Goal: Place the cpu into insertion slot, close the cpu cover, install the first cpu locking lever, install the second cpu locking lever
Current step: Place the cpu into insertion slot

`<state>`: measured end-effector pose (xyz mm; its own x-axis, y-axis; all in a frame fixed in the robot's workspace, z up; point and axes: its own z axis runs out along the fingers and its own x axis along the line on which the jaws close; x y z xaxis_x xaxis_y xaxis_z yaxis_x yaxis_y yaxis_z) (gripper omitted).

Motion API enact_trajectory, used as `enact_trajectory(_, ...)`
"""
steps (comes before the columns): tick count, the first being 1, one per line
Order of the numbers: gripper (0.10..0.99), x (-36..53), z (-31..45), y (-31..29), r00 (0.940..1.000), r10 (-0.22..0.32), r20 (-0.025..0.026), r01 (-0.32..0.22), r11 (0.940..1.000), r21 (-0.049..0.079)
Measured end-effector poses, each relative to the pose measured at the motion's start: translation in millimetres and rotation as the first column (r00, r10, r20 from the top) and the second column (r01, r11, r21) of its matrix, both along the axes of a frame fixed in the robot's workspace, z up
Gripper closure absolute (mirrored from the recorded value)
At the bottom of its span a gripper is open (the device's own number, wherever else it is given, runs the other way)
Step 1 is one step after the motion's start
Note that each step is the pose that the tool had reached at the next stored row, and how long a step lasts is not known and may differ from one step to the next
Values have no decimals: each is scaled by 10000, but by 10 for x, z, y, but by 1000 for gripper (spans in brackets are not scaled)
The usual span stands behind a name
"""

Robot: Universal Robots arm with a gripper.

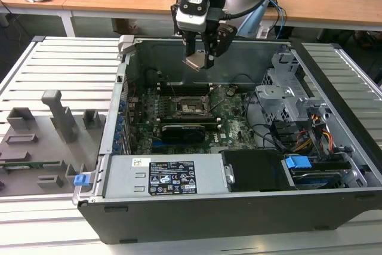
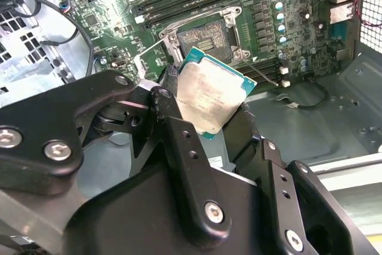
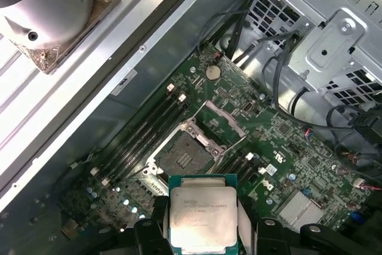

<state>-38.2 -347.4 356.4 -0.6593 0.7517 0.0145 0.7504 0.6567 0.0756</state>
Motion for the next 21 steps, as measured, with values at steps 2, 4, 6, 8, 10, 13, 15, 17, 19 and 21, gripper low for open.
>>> enact_trajectory(2,545,0,0,0,9999,-126,0,126,9999,0)
enact_trajectory(4,545,0,-1,0,9997,-245,0,245,9997,-1)
enact_trajectory(6,545,0,-1,0,9991,-420,1,420,9991,-1)
enact_trajectory(8,545,0,-2,0,9979,-647,1,647,9979,-4)
enact_trajectory(10,545,0,-3,0,9959,-905,1,905,9959,-5)
enact_trajectory(13,545,0,-3,0,9933,-1157,1,1157,9933,-7)
enact_trajectory(15,545,0,-5,0,9897,-1433,1,1433,9897,-7)
enact_trajectory(17,545,0,-5,0,9869,-1616,1,1616,9869,-9)
enact_trajectory(19,545,0,-6,0,9828,-1846,1,1846,9828,-11)
enact_trajectory(21,545,0,-6,0,9800,-1992,1,1992,9800,-12)
